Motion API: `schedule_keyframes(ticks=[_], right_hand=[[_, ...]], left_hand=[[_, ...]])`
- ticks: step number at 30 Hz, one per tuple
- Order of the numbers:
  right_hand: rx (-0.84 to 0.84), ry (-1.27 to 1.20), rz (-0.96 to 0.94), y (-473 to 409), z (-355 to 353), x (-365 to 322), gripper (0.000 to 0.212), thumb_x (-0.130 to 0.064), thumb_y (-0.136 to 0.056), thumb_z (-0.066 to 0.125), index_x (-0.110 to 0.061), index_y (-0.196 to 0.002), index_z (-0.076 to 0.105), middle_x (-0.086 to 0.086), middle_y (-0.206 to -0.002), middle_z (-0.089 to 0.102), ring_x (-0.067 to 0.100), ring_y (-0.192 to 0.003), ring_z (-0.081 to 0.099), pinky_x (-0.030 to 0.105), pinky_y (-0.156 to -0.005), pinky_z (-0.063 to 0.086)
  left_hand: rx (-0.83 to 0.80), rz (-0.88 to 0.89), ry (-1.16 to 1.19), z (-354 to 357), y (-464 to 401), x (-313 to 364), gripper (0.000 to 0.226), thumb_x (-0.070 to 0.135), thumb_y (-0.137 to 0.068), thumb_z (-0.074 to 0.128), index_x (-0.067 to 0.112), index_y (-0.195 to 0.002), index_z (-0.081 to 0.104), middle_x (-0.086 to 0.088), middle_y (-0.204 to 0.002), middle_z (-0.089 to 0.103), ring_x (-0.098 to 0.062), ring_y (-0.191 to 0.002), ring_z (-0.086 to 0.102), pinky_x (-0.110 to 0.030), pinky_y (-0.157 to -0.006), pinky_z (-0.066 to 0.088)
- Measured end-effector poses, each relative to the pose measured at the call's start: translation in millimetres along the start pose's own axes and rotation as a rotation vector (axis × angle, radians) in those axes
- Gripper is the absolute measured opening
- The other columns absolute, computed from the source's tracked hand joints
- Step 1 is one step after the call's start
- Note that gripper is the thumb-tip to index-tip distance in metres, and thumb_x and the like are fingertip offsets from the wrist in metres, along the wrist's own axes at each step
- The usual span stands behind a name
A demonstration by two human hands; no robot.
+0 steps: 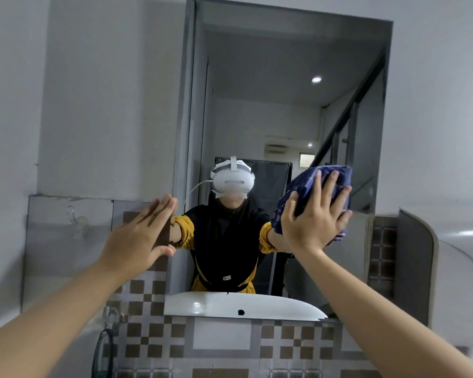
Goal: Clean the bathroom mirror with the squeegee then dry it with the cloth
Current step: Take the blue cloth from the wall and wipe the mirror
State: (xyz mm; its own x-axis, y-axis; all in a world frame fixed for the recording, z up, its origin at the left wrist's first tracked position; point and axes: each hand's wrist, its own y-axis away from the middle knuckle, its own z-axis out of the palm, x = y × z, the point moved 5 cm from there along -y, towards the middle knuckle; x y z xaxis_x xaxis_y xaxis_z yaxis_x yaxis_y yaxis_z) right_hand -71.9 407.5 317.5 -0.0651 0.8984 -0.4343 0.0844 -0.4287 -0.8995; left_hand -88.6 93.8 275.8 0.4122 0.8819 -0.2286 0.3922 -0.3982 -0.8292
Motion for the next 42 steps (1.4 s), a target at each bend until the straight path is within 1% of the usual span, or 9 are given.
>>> schedule_keyframes(ticks=[4,6,9,11,14,21,31,37,42], right_hand=[[-0.031,0.010,-0.123,23,11,-52,0.061,-0.048,-0.088,0.040,-0.024,-0.144,0.038,0.006,-0.154,0.032,0.040,-0.142,0.024,0.064,-0.105,0.025],[-0.041,0.007,-0.167,31,16,-77,0.060,-0.048,-0.089,0.040,-0.024,-0.144,0.040,0.006,-0.154,0.032,0.040,-0.142,0.024,0.064,-0.105,0.025],[-0.052,-0.001,-0.247,42,24,-112,0.060,-0.046,-0.087,0.045,-0.025,-0.143,0.042,0.006,-0.153,0.034,0.039,-0.141,0.025,0.063,-0.105,0.025],[-0.062,-0.001,-0.315,49,29,-133,0.060,-0.045,-0.086,0.047,-0.025,-0.143,0.043,0.005,-0.153,0.035,0.039,-0.141,0.026,0.063,-0.105,0.025],[-0.072,-0.016,-0.416,62,35,-161,0.061,-0.043,-0.084,0.050,-0.025,-0.142,0.044,0.004,-0.152,0.036,0.037,-0.141,0.027,0.061,-0.106,0.025],[-0.129,0.001,-0.737,82,46,-188,0.064,-0.044,-0.082,0.050,-0.025,-0.142,0.043,0.005,-0.153,0.035,0.037,-0.142,0.026,0.062,-0.105,0.024],[-0.129,0.024,-1.011,69,32,-153,0.059,-0.047,-0.084,0.049,-0.027,-0.139,0.048,0.002,-0.150,0.041,0.035,-0.141,0.029,0.057,-0.105,0.026],[-0.028,0.089,-0.972,47,14,-82,0.057,-0.047,-0.083,0.048,-0.028,-0.137,0.051,0.002,-0.148,0.043,0.033,-0.139,0.034,0.054,-0.103,0.030],[0.038,0.139,-0.872,27,0,-5,0.056,-0.047,-0.085,0.049,-0.027,-0.138,0.050,0.003,-0.148,0.042,0.034,-0.139,0.034,0.054,-0.102,0.030]], left_hand=[[0.005,-0.018,0.040,6,2,-2,0.103,0.043,-0.070,0.072,0.019,-0.148,0.009,0.000,-0.154,0.012,-0.023,-0.138,0.020,-0.045,-0.082,0.052],[0.022,-0.008,0.023,5,7,1,0.098,0.045,-0.073,0.066,0.018,-0.147,0.009,-0.003,-0.154,0.015,-0.024,-0.138,0.021,-0.048,-0.092,0.045],[0.040,0.029,0.026,10,27,5,0.091,0.049,-0.078,0.062,0.014,-0.146,0.013,-0.006,-0.153,0.020,-0.023,-0.138,0.024,-0.043,-0.100,0.036],[0.007,0.049,0.022,20,42,4,0.089,0.053,-0.079,0.060,0.013,-0.146,0.017,-0.005,-0.153,0.022,-0.021,-0.139,0.023,-0.046,-0.101,0.038],[-0.031,0.048,0.018,31,56,-1,0.095,0.056,-0.072,0.063,0.013,-0.146,0.022,-0.005,-0.152,0.025,-0.021,-0.138,0.025,-0.047,-0.096,0.045],[0.003,0.041,0.056,39,59,-1,0.099,0.056,-0.067,0.069,0.016,-0.146,0.024,-0.007,-0.152,0.026,-0.024,-0.137,0.028,-0.049,-0.097,0.044],[-0.053,-0.004,0.070,40,61,-5,0.089,0.059,-0.077,0.057,0.025,-0.148,0.014,0.000,-0.155,0.017,-0.019,-0.141,0.018,-0.047,-0.101,0.041],[-0.077,-0.043,0.102,41,60,-1,0.092,0.054,-0.076,0.060,0.032,-0.147,0.005,0.003,-0.156,0.010,-0.017,-0.143,0.010,-0.049,-0.104,0.037],[-0.080,-0.045,0.087,40,60,1,0.094,0.052,-0.074,0.063,0.029,-0.148,0.010,0.001,-0.156,0.011,-0.019,-0.143,0.012,-0.051,-0.100,0.042]])
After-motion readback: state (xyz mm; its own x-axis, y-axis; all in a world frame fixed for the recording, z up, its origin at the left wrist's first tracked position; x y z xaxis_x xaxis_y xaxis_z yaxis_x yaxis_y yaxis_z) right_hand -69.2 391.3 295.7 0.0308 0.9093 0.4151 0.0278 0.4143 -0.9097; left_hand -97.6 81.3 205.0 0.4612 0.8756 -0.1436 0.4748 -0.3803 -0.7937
